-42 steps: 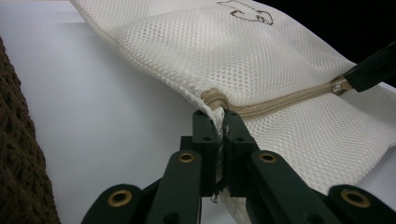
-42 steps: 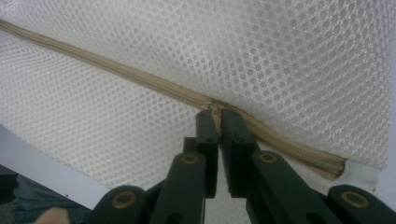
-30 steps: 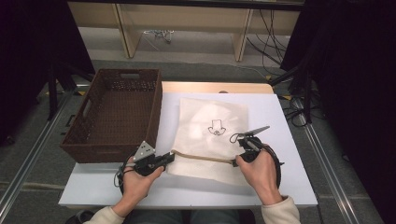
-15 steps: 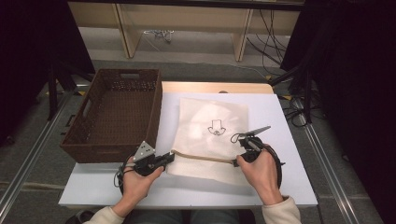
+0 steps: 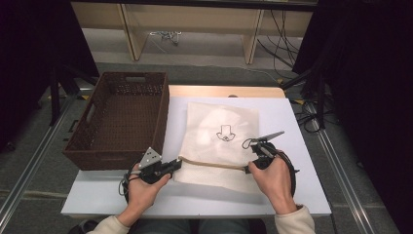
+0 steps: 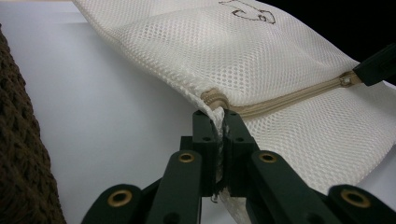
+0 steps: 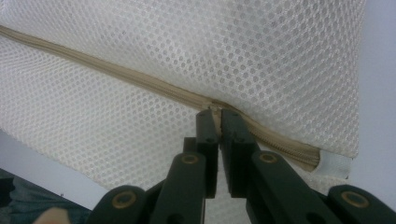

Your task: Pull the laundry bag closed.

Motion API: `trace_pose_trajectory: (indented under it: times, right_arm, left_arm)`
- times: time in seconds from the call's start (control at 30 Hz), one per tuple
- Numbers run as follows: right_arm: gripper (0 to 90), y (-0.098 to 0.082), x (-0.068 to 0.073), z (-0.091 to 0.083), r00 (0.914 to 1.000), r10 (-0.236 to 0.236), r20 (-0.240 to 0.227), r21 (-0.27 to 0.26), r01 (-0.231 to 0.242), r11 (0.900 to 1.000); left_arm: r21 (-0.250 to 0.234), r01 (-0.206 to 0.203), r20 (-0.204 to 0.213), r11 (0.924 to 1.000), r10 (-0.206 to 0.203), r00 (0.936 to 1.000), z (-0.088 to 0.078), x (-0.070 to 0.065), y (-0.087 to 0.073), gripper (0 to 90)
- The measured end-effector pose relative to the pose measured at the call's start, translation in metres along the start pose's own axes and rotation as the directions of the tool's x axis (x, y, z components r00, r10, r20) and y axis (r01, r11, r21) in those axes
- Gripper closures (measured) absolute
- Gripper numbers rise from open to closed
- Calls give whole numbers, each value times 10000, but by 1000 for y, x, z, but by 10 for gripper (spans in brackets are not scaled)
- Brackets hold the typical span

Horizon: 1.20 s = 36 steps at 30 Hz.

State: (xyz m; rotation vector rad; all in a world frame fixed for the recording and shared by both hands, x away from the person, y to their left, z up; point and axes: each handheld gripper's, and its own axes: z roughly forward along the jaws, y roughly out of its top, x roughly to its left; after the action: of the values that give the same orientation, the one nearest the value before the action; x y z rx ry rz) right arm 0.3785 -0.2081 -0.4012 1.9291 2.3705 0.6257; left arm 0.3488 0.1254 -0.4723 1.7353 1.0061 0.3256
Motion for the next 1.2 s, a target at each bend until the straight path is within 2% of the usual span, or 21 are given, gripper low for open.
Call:
trace_pose_trajectory:
  times: [0.03,0.07,0.13,0.23,0.27,0.33,0.37,0.4,0.43,0.47,0.57,0.67,0.7,0.77,0.8,0.83,0.87,0.97,1.2]
  right_arm:
    - [874,0,-2,2,9995,-328,25,-168,329,9993]
    - [874,0,0,1,10000,88,38,73,-88,9999]
    - [874,0,2,0,9993,371,18,161,-371,9992]
    - [874,0,2,0,9990,434,38,181,-435,9989]
    - [874,0,0,-1,9996,273,-13,219,-273,9994]
    - [874,0,1,-1,9986,514,82,202,-516,9985]
    - [874,-1,0,-1,9988,479,58,163,-479,9987]
    - [874,-1,-4,0,10000,36,24,-30,-36,10000]
    - [874,-1,-4,0,10000,-16,36,-19,16,10000]
    - [874,-1,-2,-1,9994,333,30,172,-334,9993]
    - [874,-1,-2,-2,9989,477,47,128,-478,9988]
    - [874,-1,-5,-1,10000,12,3,-142,-12,9999]
    - [874,-1,-4,-2,9998,204,8,20,-204,9998]
    - [874,-1,-8,0,9996,-282,65,-208,284,9994]
    - [874,-2,-3,-3,9988,482,14,112,-482,9988]
    - [874,-1,-5,-3,9995,306,52,139,-307,9994]
    - [874,-2,-7,-2,10000,64,28,-83,-63,9999]
    - [874,-2,-6,-4,9994,352,28,56,-352,9994]
    - [874,-2,-8,-5,9992,402,42,64,-402,9992]
  left_arm:
    - [-3,7,4,10000,-7,10000,0,0,0,853]
    - [-6,21,13,10000,-21,10000,0,0,0,854]
    - [-22,52,25,10000,-52,10000,0,0,0,853]
    - [-28,69,49,10000,-69,10000,0,0,0,853]
    - [-38,169,3,9999,-168,9999,0,0,0,853]
    - [-39,166,15,9999,-166,9999,0,0,0,853]
    - [-41,199,-18,9998,-199,9998,0,0,0,853]
    - [-34,178,-40,9998,-178,9998,0,-1,0,853]
    - [-29,188,-26,9998,-188,9998,0,0,0,853]
    - [-36,197,-23,9998,-197,9998,0,0,0,853]
    - [-30,178,-27,9998,-178,9998,0,0,0,853]
    - [-32,198,-23,9998,-198,9998,0,0,0,853]
    - [-39,160,17,9999,-160,9999,0,0,0,853]
    - [-37,164,12,9999,-164,9999,0,0,0,853]
    - [-36,151,7,9999,-151,9999,0,0,0,853]
    - [-32,201,-14,9998,-201,9998,0,0,0,853]
    - [-36,201,-14,9998,-201,9998,0,0,0,853]
    - [-40,154,1,9999,-154,9999,0,0,0,853]
    - [-33,156,-53,9999,-157,9999,0,0,0,853]
